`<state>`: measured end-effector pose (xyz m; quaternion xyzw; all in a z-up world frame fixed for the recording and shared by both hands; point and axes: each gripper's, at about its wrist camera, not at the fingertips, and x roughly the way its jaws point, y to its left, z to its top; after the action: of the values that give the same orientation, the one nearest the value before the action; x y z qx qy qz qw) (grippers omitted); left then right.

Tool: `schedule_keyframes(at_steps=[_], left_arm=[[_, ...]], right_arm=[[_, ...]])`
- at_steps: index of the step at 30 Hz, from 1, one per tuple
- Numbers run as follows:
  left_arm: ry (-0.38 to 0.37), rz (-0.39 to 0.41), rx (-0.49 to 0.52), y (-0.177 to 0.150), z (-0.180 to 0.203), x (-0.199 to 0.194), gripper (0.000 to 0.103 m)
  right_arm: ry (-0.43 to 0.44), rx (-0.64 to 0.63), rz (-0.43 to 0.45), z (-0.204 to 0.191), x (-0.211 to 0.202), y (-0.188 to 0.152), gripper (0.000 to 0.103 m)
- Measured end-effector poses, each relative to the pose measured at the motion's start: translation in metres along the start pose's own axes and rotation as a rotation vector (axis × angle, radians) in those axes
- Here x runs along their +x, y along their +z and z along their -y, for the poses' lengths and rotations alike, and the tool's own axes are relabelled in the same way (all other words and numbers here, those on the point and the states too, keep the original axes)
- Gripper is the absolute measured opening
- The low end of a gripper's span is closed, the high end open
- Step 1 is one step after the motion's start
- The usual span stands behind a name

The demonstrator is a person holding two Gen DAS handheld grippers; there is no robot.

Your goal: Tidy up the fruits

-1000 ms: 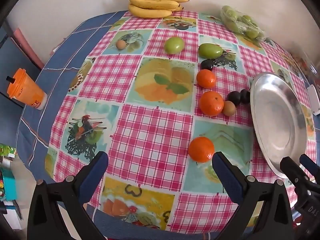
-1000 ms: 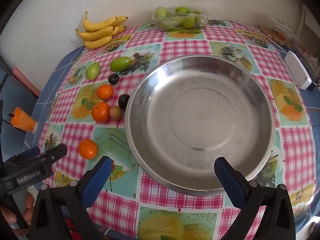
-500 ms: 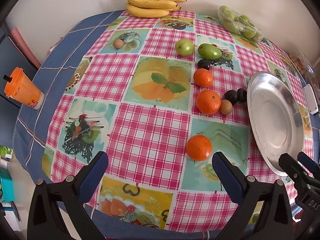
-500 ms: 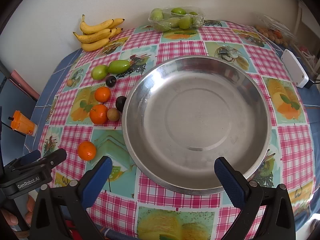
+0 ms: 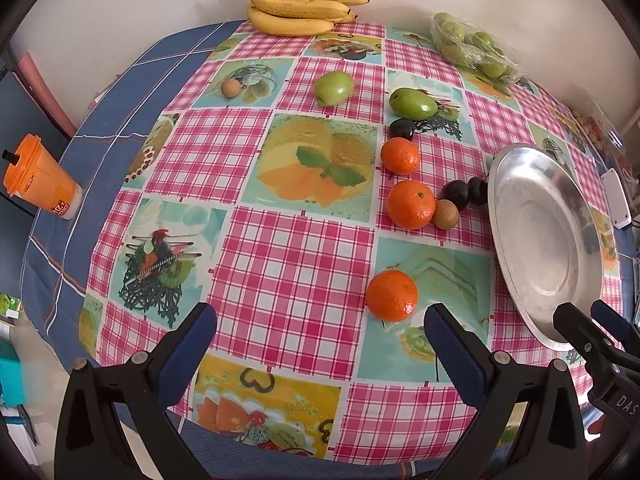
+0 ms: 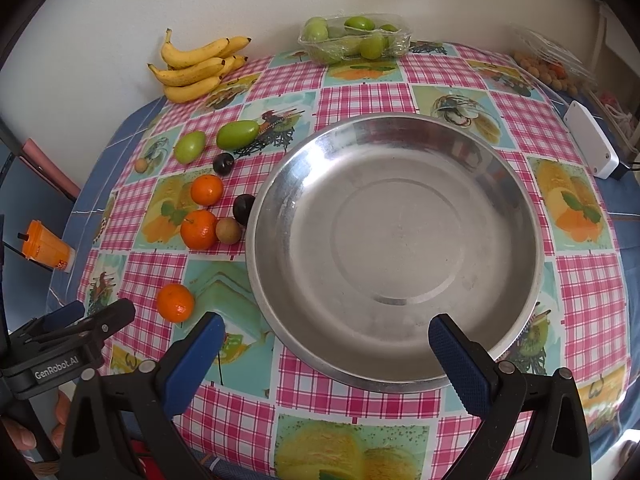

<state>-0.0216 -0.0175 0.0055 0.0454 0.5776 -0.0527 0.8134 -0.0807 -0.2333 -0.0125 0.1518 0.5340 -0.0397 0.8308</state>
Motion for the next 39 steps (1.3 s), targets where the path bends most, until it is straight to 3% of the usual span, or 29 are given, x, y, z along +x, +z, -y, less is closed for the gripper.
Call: schedule_keyframes(at_steps=[39], left_arm=[[-0.004, -0.006, 0.008, -0.0034, -0.0025, 0.0019, 0.103]], right_arm=[[-0.004, -0.005, 0.001, -0.0005, -0.0007, 0.0013, 0.103]])
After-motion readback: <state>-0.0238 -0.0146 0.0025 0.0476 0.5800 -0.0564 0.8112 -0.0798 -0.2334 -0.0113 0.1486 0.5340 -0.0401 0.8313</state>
